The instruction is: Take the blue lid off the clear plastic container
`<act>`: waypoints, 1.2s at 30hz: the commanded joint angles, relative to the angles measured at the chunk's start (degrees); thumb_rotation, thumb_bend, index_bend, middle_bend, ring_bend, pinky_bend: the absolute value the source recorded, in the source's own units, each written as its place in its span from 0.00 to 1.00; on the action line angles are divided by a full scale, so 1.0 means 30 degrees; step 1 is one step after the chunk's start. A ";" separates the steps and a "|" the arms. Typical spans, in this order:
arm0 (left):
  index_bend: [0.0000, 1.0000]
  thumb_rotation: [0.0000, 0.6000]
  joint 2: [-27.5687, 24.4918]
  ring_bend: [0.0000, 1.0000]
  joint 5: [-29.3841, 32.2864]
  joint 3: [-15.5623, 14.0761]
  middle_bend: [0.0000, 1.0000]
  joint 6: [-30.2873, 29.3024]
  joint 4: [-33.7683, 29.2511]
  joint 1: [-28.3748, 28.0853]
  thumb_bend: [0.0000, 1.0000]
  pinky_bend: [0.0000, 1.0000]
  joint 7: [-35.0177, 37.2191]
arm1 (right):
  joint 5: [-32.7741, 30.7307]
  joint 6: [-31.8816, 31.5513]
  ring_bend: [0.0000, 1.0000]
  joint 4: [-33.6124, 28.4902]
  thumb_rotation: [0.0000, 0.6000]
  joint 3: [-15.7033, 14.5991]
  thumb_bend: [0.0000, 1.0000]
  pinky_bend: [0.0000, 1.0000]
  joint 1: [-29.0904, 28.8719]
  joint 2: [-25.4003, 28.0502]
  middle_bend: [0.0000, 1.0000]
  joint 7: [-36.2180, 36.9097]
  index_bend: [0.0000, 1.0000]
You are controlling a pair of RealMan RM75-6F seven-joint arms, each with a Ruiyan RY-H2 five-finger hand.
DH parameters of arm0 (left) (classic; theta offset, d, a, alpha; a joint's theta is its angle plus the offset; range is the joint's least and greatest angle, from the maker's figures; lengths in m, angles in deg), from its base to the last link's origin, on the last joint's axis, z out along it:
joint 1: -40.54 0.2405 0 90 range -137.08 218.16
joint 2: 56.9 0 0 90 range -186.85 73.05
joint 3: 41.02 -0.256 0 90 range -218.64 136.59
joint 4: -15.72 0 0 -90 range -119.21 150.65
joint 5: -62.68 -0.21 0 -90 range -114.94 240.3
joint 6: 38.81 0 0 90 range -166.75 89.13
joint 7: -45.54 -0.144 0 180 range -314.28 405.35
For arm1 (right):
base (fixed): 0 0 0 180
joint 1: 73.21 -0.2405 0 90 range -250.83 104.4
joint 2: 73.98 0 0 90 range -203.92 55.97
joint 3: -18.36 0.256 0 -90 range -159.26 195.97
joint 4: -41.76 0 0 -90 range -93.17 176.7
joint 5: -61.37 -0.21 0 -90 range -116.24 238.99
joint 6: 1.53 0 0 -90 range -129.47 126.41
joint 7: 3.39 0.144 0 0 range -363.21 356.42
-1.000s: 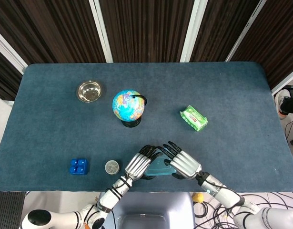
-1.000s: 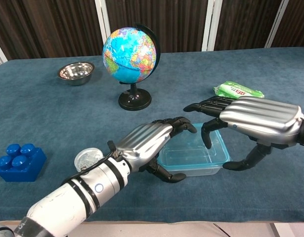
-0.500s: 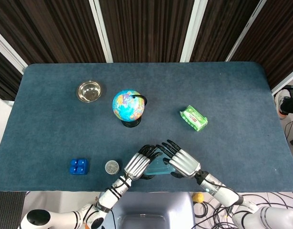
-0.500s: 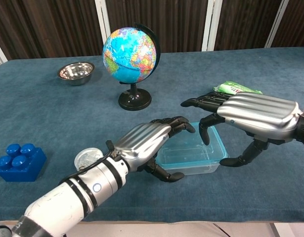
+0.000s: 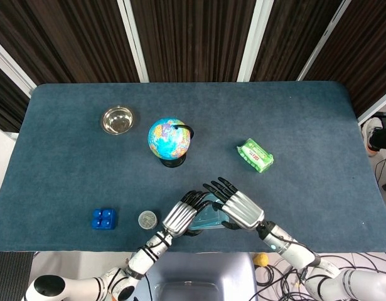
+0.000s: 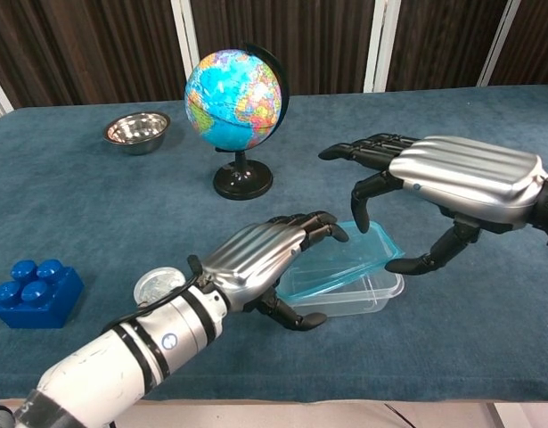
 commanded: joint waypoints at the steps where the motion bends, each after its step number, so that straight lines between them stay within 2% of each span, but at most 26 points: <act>1: 0.34 1.00 -0.0061 0.16 -0.0045 -0.0043 0.33 -0.0044 -0.0015 0.0034 0.30 0.26 0.0040 | 0.0542 -0.0571 0.00 0.0765 1.00 -0.0082 0.32 0.00 -0.0009 -0.0497 0.01 0.0568 0.49; 10: 0.34 1.00 -0.0373 0.17 0.0038 0.0145 0.34 -0.0149 -0.0103 0.0094 0.31 0.26 0.0358 | 0.1717 -0.1708 0.00 0.3160 1.00 -0.0522 0.34 0.00 -0.0003 -0.1721 0.03 0.1378 0.52; 16: 0.34 1.00 -0.0543 0.17 -0.0004 0.0149 0.34 -0.0190 -0.0212 0.0096 0.32 0.27 0.0430 | 0.2107 -0.2249 0.00 0.4265 1.00 -0.0522 0.40 0.00 -0.0094 -0.2382 0.05 0.1493 0.54; 20: 0.34 1.00 -0.0654 0.18 0.0003 0.0158 0.35 -0.0204 -0.0266 0.0111 0.32 0.27 0.0490 | 0.2239 -0.2470 0.00 0.4858 1.00 -0.0394 0.44 0.00 -0.0226 -0.2729 0.06 0.1334 0.55; 30: 0.34 1.00 -0.0834 0.19 -0.0096 0.0082 0.36 -0.0194 -0.0258 0.0081 0.32 0.29 0.0668 | 0.2349 -0.2982 0.00 0.6408 1.00 0.0047 0.45 0.00 -0.0646 -0.3514 0.07 0.1068 0.55; 36: 0.34 1.00 -0.0967 0.19 -0.0163 0.0102 0.36 -0.0298 -0.0348 0.0069 0.32 0.29 0.0747 | 0.2146 -0.2817 0.00 0.6687 1.00 -0.0118 0.47 0.00 -0.0742 -0.3883 0.09 0.1639 0.61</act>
